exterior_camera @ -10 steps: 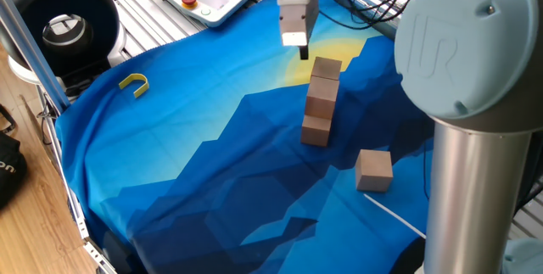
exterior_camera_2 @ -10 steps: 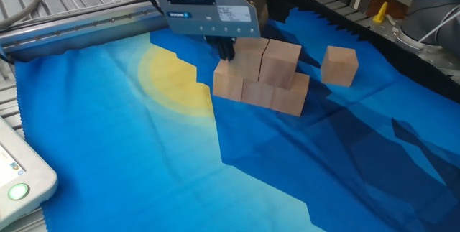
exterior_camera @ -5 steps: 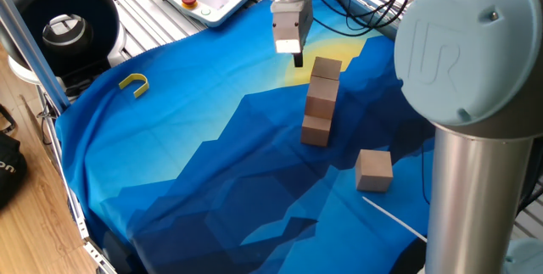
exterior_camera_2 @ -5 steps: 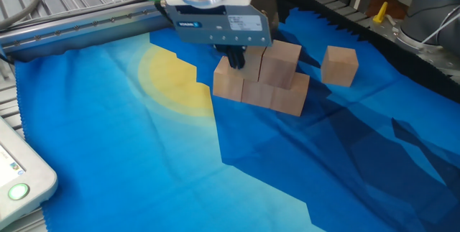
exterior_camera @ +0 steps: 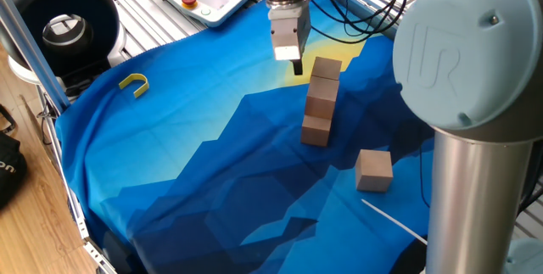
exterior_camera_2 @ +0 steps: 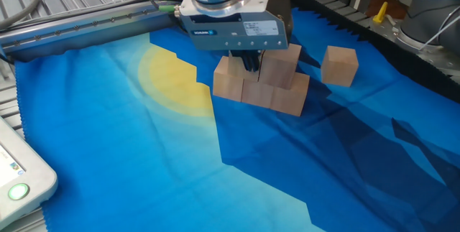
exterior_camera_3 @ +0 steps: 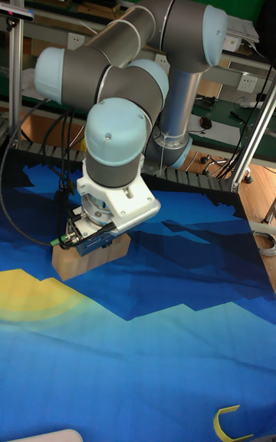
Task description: Stack the blocks into a pyramid shape
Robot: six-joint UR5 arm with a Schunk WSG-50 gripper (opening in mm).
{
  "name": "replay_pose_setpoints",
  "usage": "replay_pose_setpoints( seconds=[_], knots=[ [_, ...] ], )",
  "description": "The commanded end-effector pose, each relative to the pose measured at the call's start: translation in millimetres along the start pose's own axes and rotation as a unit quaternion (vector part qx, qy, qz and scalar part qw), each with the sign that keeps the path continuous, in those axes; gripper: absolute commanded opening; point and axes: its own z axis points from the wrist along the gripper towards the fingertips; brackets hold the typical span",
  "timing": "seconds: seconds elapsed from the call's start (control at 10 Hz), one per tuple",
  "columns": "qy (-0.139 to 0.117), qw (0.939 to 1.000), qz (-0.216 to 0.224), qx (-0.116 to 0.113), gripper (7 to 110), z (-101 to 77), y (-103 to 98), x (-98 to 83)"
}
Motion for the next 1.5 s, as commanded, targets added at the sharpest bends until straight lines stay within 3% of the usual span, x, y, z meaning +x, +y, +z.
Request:
replay_pose_setpoints(
  seconds=[0.0, 0.3, 1.0, 1.4],
  knots=[
    [0.014, 0.9999, -0.001, 0.000, 7, 2.4, 3.8, 5.2],
    [0.034, 0.9993, 0.005, 0.012, 7, 4.2, 0.1, 14.4],
    [0.040, 0.9991, 0.005, 0.013, 7, 5.3, -0.6, 16.1],
    [0.030, 0.9994, 0.009, 0.012, 7, 0.3, 5.2, 6.3]
  ],
)
